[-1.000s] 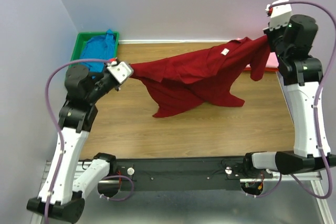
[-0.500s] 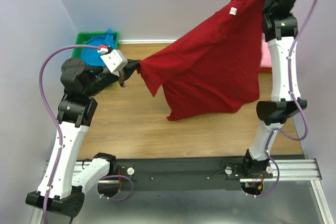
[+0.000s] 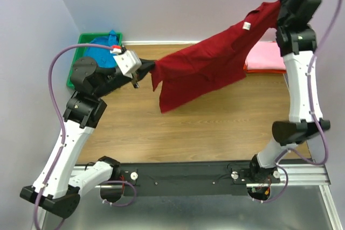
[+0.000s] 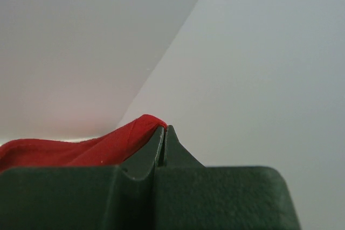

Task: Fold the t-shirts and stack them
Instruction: Flatten the tshirt out

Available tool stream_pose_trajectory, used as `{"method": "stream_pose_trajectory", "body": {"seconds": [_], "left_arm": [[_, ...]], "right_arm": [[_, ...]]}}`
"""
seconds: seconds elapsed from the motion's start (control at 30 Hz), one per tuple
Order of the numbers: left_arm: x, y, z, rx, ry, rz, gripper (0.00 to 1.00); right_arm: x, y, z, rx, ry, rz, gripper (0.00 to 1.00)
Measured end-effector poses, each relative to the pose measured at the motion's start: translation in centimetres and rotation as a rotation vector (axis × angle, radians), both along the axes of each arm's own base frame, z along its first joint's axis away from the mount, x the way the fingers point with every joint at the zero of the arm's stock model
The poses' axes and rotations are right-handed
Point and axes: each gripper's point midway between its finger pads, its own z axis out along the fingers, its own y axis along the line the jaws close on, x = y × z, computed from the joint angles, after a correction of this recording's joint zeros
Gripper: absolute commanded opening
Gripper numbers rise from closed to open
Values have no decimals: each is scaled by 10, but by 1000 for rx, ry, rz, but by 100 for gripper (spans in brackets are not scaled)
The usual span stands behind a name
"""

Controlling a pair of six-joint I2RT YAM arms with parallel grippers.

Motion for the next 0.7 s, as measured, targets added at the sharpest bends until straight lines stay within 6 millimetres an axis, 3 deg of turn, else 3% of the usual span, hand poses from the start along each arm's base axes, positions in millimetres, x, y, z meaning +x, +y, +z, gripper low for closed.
{"method": "stream_pose_trajectory", "body": {"seconds": [0.1, 0.23, 0.3, 0.37, 0.47, 0.53, 0.6, 0.7], "left_arm": [[-39, -26, 6, -6, -20, -139, 0], [-68, -32, 15, -33, -19, -239, 0], [-77, -37, 21, -49, -8, -286, 0], [-84, -43, 27, -67, 9, -331, 0], [-83, -52, 35, -95, 53, -369, 0], [-76, -57, 31, -106, 105, -369, 0], [-67, -59, 24, -117, 159, -356, 0], [-37, -48, 1, -151, 277, -272, 0]], "right_arm": [[-41, -12, 29, -4, -71, -28, 1], [-96, -31, 70, -41, -185, -81, 1], [-113, -37, 90, -61, -245, -105, 1], [-117, -38, 101, -75, -278, -113, 1], [-95, -37, 104, -98, -283, -113, 1], [-64, -33, 95, -115, -263, -97, 1], [-27, -26, 71, -132, -203, -68, 1], [44, -8, 9, -158, -65, -9, 1]]}}
